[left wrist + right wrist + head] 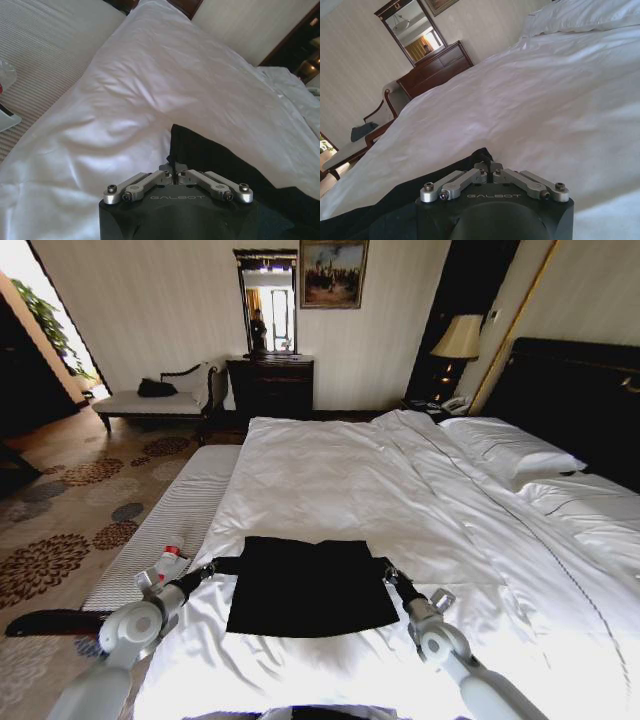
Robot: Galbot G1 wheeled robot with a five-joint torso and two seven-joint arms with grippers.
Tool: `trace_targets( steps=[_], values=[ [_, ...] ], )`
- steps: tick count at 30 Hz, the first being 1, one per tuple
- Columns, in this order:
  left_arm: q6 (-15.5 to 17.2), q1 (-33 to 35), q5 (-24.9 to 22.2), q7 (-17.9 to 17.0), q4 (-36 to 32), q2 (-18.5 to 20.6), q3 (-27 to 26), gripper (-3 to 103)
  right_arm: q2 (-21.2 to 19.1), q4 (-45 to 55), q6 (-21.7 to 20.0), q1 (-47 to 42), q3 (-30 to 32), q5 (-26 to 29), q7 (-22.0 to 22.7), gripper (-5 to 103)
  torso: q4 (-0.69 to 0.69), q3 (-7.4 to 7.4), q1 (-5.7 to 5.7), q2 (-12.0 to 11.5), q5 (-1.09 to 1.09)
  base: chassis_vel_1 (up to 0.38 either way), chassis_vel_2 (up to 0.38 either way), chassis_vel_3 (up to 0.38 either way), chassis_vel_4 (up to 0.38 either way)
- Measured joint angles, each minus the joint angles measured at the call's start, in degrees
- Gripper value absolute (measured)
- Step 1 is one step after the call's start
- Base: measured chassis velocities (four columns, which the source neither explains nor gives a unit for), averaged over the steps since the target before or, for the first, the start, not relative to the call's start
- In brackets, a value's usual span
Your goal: Fold the clothes on the bed.
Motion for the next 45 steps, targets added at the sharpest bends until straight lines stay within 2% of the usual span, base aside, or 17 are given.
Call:
trace_targets(
  steps=[8, 20, 38, 43, 44, 45],
  values=[
    [1.43, 4.54, 1.61, 1.16, -2.63, -0.56, -1.51, 1, 0.27, 1.6, -0.11, -3.2, 0.35, -1.47, 0.64, 0, 0.0, 0.0, 0.0, 0.0, 0.01, 0.0, 0.0, 0.0, 0.0],
    [4.68, 5.77, 4.99, 0.3, -1.29, -0.26, -0.59, 1, 0.95, 0.9, 0.02, -7.11, 0.51, -3.71, 1.58, 0, 0.0, 0.01, 0.01, 0.0, 0.01, 0.0, 0.0, 0.0, 0.0],
    [5.74, 7.16, 6.36, 0.37, -1.71, -0.82, -0.19, 1, 1.11, 1.34, -0.2, -7.77, 0.02, -5.1, 2.53, 0, 0.0, 0.01, 0.01, -0.01, 0.01, 0.0, 0.0, 0.0, 0.0],
    [5.59, 6.96, 7.1, 0.34, -1.77, -1.12, -0.05, 1, 1.19, 1.13, -0.16, -7.54, -0.04, -6.71, 2.57, 0, 0.0, 0.01, 0.01, -0.01, 0.01, 0.0, 0.0, 0.0, 0.0],
    [5.21, 6.95, 7.52, 0.42, -2.13, -1.29, -0.03, 1, 1.21, 1.14, 0.09, -7.56, -0.04, -7.71, 2.32, 3, 0.0, 0.01, 0.01, -0.01, 0.0, 0.0, 0.0, 0.0, 0.0],
    [5.08, 6.98, 7.68, 0.5, -2.3, -1.34, -0.05, -2, 1.22, 1.22, 0.2, -7.6, -0.03, -8.05, 2.21, 3, 0.0, 0.0, 0.01, -0.01, 0.01, 0.0, 0.0, 0.0, 0.0]
  ],
)
